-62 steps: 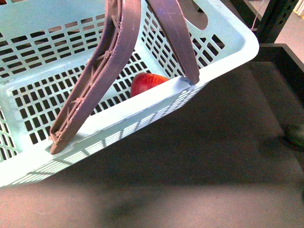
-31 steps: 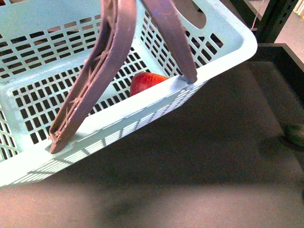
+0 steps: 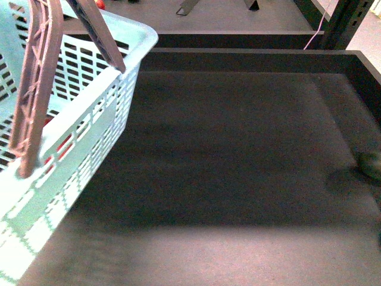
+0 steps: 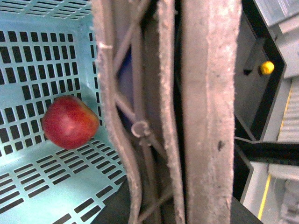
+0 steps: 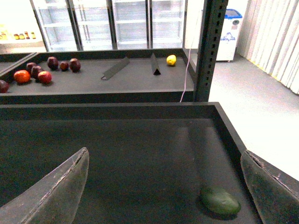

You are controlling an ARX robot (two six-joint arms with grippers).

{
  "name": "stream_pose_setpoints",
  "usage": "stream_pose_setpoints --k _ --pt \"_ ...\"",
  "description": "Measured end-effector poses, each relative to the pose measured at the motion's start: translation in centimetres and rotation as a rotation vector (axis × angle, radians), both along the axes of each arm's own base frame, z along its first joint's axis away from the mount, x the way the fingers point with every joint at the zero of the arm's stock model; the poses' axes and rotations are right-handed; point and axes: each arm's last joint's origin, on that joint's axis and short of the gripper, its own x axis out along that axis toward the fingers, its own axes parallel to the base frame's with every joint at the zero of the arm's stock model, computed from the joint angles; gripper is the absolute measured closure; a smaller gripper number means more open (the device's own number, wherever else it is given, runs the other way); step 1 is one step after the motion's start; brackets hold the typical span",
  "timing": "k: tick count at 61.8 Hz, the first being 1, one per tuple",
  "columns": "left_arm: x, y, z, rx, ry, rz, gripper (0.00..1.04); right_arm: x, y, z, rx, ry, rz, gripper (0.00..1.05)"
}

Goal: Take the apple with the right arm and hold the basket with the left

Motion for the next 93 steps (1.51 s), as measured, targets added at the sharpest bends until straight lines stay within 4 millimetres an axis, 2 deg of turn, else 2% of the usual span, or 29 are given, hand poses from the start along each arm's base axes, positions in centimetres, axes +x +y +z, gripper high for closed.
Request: stream_pose_setpoints --k 5,16,29,40,68,89,93 --pt "0.8 1.7 -1.4 -0.104 0.001 0.121 0.89 0.0 0.0 0.0 0.000 0.000 0.000 0.09" --pt "2.5 4.1 -3.6 -0.198 -0.022 0.272 0.89 0.0 0.0 0.0 0.000 0.000 0.000 0.09" --pt "3.6 6.1 -6.3 -0.207 0.027 0.341 0.89 0.0 0.0 0.0 0.000 0.000 0.000 0.09" --pt "3.9 7.3 -7.8 -0.198 0.062 0.310 0.89 0.0 0.0 0.0 0.000 0.000 0.000 0.09" --pt "4.7 8.2 -12.0 -0.181 0.114 0.270 0.89 0.0 0.0 0.0 0.000 0.000 0.000 0.09" --pt "4.3 8.2 -12.3 -0.182 0.115 0.270 0.89 0.0 0.0 0.0 0.000 -0.001 0.000 0.09" --pt "4.2 8.1 -12.2 -0.186 0.113 0.267 0.81 0.0 0.0 0.0 0.000 -0.001 0.000 0.09"
